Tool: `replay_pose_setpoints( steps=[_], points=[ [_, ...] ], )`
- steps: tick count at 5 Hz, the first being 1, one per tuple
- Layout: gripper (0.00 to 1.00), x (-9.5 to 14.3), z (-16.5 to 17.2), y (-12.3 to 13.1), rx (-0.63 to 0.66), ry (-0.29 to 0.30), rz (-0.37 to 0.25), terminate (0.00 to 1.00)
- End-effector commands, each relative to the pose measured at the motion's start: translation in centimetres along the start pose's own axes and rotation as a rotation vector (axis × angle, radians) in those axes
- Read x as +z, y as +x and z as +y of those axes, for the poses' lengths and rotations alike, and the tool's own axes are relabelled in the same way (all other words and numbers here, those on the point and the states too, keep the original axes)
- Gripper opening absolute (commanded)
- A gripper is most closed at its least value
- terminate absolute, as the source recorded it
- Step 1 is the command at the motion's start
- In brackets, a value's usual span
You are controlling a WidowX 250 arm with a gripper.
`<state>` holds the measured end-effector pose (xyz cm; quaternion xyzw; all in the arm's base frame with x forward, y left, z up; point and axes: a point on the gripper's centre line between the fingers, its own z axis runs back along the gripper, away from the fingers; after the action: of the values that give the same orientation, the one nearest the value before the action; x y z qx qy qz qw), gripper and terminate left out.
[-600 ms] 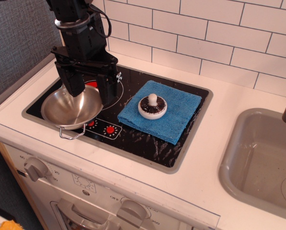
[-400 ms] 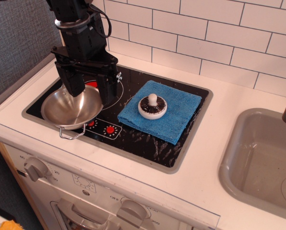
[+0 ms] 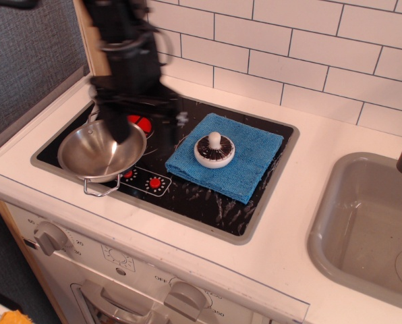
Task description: Put the mushroom in the pot.
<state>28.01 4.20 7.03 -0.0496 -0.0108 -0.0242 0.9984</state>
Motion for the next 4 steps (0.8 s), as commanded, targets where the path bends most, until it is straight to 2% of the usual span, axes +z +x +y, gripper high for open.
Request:
replay_pose_setpoints(
  steps=[1, 2, 3, 4],
  points=[
    [1.0, 0.1, -4.1, 4.9, -0.067, -0.002, -0.046, 0.0],
    [1.0, -0.9, -4.2, 6.2, -0.067, -0.002, -0.034, 0.0],
    [0.0, -2.2, -3.2, 6.3, -0.055, 0.009, 0.001, 0.0],
    [0.0, -2.6, -2.8, 6.1, -0.053, 0.016, 0.014, 0.0]
  ],
)
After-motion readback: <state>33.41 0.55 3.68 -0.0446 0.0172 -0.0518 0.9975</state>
